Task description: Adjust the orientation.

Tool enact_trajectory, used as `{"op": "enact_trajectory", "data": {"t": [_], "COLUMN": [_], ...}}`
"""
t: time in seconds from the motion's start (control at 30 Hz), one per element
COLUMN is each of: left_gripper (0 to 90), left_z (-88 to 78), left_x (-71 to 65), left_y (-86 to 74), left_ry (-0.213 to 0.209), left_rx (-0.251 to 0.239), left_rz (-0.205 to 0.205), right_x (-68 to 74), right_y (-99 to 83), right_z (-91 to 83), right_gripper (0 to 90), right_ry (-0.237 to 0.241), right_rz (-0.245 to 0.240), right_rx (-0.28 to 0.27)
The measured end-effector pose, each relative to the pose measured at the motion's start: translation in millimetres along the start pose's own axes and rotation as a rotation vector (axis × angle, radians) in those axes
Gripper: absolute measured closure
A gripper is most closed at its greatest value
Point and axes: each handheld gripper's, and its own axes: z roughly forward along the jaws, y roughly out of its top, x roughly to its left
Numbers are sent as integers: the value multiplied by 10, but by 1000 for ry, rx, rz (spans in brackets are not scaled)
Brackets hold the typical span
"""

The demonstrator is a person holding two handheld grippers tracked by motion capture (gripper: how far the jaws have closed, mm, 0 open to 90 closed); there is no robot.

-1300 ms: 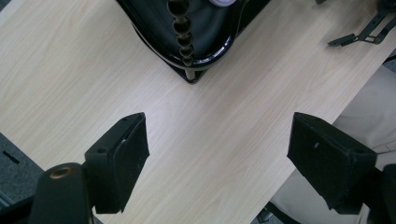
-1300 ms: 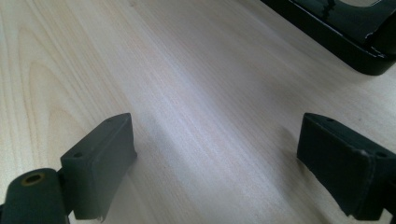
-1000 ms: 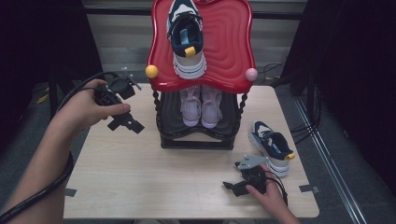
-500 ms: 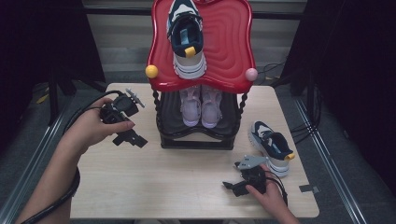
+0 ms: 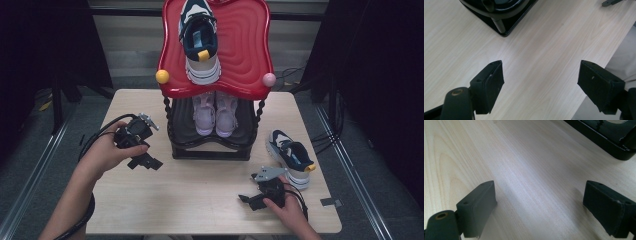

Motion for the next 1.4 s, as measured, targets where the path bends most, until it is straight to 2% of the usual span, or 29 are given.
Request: {"op": "enact_trajectory", "data": {"t": [0.03, 0.17, 0.6, 0.87, 1.2, 1.33, 1.4], "left_gripper": [203, 203, 205, 208, 213, 212, 211], "left_z": [35, 163, 569, 789, 1062, 1153, 1186], "left_x": [0, -5, 6, 4, -14, -35, -33], "left_y": [-15, -68, -274, -379, -465, -498, -515], "left_ry": [-1, -19, -62, -81, -95, -84, -78], "left_rx": [5, -11, 2, -13, -53, -73, -79], "left_rz": [10, 0, -28, -32, -26, -31, -20], "right_x": [0, 0, 5, 3, 5, 5, 4], "right_y": [0, -1, -2, -2, -2, -2, -2], "right_z": [0, 1, -1, -1, -1, -1, -1], "right_gripper": [106, 106, 106, 106, 106, 106, 106], "right_ry": [0, 0, 5, 3, 4, 4, 3], "right_rz": [0, -1, 5, 2, 4, 4, 3], "right_rx": [0, -1, 6, 4, 5, 5, 4]}}
